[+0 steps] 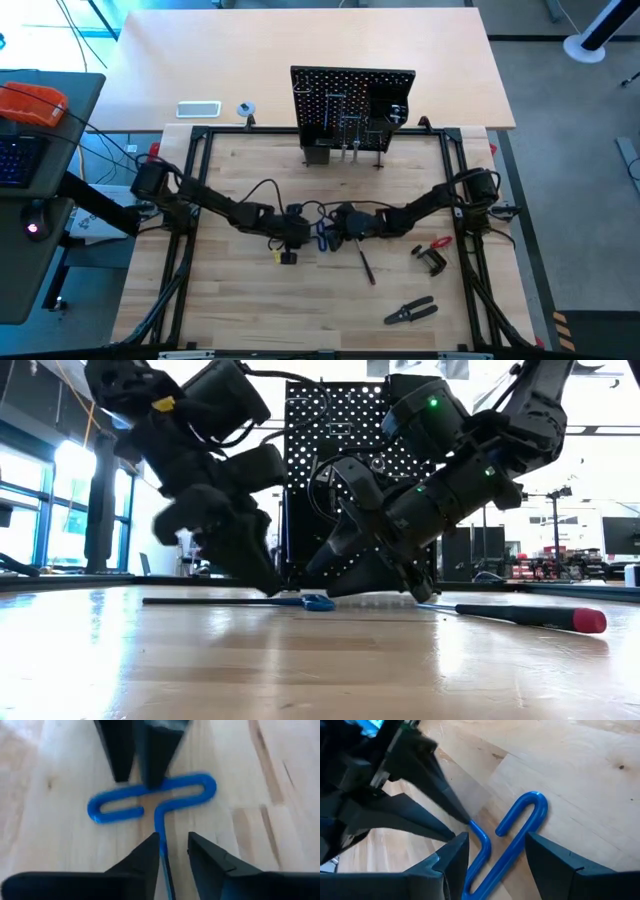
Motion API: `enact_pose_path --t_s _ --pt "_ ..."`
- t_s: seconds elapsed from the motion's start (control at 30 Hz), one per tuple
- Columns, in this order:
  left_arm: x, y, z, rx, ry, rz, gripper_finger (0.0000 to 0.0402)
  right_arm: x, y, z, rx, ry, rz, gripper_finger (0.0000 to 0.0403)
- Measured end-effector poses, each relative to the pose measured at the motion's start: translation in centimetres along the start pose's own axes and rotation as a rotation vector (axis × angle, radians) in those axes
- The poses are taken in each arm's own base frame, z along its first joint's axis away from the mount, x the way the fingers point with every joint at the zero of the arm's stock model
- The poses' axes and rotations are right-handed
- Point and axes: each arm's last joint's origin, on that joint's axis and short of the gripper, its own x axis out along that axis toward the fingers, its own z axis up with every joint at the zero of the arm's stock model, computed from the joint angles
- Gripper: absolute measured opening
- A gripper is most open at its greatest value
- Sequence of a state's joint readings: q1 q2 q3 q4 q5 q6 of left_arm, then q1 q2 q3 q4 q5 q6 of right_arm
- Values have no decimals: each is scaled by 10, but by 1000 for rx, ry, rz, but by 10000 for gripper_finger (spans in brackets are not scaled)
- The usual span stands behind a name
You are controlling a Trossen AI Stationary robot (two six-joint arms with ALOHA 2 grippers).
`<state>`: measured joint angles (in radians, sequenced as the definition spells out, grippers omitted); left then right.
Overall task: Hang tools onto peg board
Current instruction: Hang the spring puller on the pegboard
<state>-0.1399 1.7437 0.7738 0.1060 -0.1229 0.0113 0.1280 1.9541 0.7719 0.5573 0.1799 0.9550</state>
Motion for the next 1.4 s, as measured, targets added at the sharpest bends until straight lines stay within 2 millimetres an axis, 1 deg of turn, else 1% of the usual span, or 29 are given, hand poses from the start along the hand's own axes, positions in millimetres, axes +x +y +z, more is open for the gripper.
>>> enact_pose_path --t_s 0.1,0.17,0.23,0.37,0.43,0.67,0.97,1.03,1.17,1.4 --pt "8 4 -2 -14 -4 21 108 -1 1 -3 -5 13 -12 188" --pt "11 6 -4 -26 -3 7 105 -1 1 -5 -6 18 -17 188" --pt "15 8 -6 -33 4 -17 88 -1 1 -6 -4 21 -23 188" --pt "22 8 -9 -21 20 -22 22 -1 0 -6 1 19 -24 188" --pt "23 6 -9 -2 13 -17 10 -1 0 -6 0 19 -25 188" --pt "23 -2 -7 68 -20 67 4 -1 0 -7 14 24 -34 188" --pt "8 2 -1 80 -24 128 1 -1 1 -6 17 16 -20 188" --pt "6 2 0 85 -26 127 0 -1 1 -6 18 17 -18 188" --pt "6 1 6 78 -85 92 1 -1 2 -5 21 1 0 188" --pt "7 1 8 70 -115 90 1 3 7 7 15 -39 34 187"
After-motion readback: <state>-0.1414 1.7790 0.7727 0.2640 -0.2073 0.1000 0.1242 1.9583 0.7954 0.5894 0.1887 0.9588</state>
